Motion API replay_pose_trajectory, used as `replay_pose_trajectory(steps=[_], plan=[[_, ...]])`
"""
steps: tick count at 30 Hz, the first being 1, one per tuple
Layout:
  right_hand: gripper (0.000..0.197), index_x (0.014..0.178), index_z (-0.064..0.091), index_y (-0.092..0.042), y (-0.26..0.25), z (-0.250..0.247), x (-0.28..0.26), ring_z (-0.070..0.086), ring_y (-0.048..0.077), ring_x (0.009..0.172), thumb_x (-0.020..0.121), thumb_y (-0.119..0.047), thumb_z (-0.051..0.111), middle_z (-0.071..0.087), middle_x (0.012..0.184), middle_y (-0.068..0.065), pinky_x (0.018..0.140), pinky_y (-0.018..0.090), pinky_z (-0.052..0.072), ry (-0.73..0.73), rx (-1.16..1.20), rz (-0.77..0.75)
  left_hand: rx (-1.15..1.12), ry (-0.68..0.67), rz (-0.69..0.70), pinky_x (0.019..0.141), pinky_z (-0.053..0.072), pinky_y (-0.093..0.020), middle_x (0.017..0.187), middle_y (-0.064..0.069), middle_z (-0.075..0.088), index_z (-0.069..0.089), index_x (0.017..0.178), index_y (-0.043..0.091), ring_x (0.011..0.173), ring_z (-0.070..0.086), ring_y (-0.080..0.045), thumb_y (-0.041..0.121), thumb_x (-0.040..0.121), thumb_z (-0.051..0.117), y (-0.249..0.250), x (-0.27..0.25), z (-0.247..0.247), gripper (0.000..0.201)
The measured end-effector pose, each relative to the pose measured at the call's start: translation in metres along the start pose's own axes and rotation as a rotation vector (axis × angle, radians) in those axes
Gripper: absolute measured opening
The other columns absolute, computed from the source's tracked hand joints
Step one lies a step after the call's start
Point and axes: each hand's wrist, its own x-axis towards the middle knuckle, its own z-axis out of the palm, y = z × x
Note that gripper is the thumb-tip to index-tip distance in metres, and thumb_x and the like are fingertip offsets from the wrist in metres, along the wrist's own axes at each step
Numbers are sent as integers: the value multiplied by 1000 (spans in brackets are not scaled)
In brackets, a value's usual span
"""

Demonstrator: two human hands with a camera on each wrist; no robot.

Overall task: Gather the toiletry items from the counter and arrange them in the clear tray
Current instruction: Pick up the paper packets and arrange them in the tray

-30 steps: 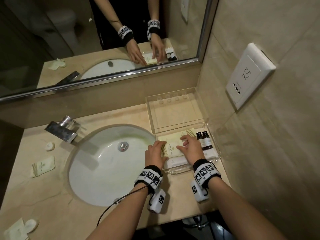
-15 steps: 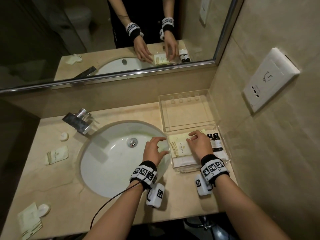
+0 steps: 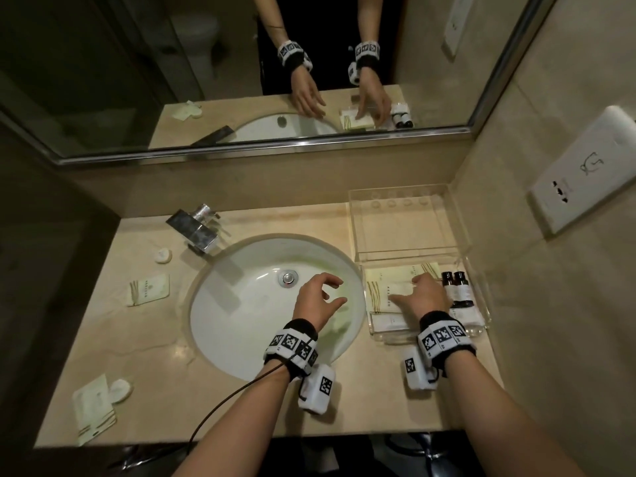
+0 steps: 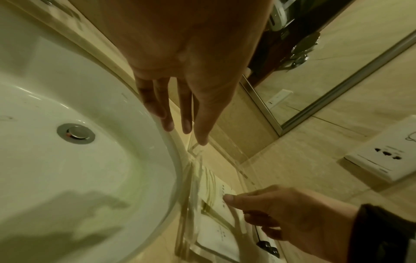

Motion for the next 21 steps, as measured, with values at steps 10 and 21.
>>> replay_pose_trajectory(steps=[10,21], plan=[[52,125,58,-10,22,-32,6,59,30,112,80,-27,78,59,130,15,93,36,48,-181,344,-33,53,-49,96,75,47,-22,107,3,66,63,106,20,86,58,-15,17,78,74,25,2,27,30],[46,107,59,-13,39,-12,-13,57,11,81,71,-23,85,62,97,1,71,21,45,-84,242,-150,453,-259,188,101,39,-35,135,1,54,53,130,20,115,47,-25,23,75,79,27,-5,73,61]])
